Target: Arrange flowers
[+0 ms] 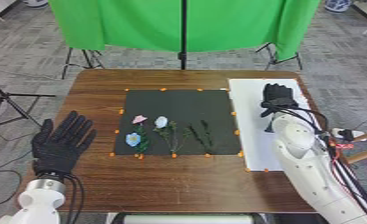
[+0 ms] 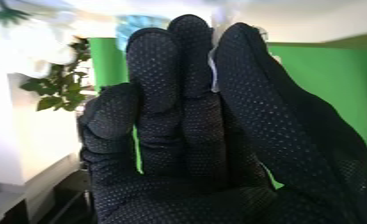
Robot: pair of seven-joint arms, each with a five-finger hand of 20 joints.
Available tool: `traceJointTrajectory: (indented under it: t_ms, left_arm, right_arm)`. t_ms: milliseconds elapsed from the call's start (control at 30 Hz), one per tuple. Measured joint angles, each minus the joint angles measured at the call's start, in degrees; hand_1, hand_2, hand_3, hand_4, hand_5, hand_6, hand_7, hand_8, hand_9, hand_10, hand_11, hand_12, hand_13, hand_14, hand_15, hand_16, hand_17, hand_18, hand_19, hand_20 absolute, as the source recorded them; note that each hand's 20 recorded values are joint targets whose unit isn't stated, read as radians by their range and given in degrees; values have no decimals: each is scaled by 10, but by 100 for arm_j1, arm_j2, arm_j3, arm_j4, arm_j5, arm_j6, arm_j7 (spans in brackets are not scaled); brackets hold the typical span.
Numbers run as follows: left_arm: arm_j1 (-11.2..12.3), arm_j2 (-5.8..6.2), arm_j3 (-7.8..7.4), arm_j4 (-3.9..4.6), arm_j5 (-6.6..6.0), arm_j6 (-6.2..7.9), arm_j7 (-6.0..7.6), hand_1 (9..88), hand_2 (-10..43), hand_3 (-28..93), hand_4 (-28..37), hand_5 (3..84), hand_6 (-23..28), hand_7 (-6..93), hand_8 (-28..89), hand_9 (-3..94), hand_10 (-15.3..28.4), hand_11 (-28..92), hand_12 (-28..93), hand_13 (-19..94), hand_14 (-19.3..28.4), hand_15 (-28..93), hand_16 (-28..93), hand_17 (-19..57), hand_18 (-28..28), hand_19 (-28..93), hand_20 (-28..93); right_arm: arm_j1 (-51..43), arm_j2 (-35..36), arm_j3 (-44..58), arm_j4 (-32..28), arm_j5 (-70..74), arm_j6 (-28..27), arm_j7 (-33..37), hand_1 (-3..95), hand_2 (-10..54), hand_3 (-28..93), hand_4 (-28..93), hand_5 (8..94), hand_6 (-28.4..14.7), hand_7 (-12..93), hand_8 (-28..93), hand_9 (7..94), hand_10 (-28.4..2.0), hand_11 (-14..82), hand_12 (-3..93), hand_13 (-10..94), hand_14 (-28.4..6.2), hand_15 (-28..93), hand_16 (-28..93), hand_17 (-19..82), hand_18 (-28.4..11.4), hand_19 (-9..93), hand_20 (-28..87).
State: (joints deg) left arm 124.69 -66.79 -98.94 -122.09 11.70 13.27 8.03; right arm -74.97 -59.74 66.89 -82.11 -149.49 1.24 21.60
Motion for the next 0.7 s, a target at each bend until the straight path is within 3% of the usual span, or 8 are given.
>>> traceJointTrajectory:
  t_ms: [233, 700]
  left_arm:
    - [52, 0, -33, -33, -16, 50, -1, 234, 106, 759, -283, 449, 95, 178, -107, 381, 161, 232, 113, 286, 165, 408, -64, -67, 160, 379, 140]
    - [-148, 57, 7, 16, -30, 197, -108, 235, 110, 762, -283, 455, 97, 182, -108, 387, 162, 242, 111, 287, 167, 420, -69, -69, 162, 384, 142]
  right_arm:
    - [-174, 158, -394, -1076, 348, 99, -199, 618, -95, 731, -283, 788, -3, 359, 32, 886, -102, 115, 435, 705, -68, 461, 447, 344, -224, 855, 428]
    - [-145, -1247, -1271, -1217, 107, -179, -568, 620, -95, 729, -283, 781, -6, 368, 33, 879, -104, 120, 434, 695, -72, 475, 441, 336, -229, 857, 436]
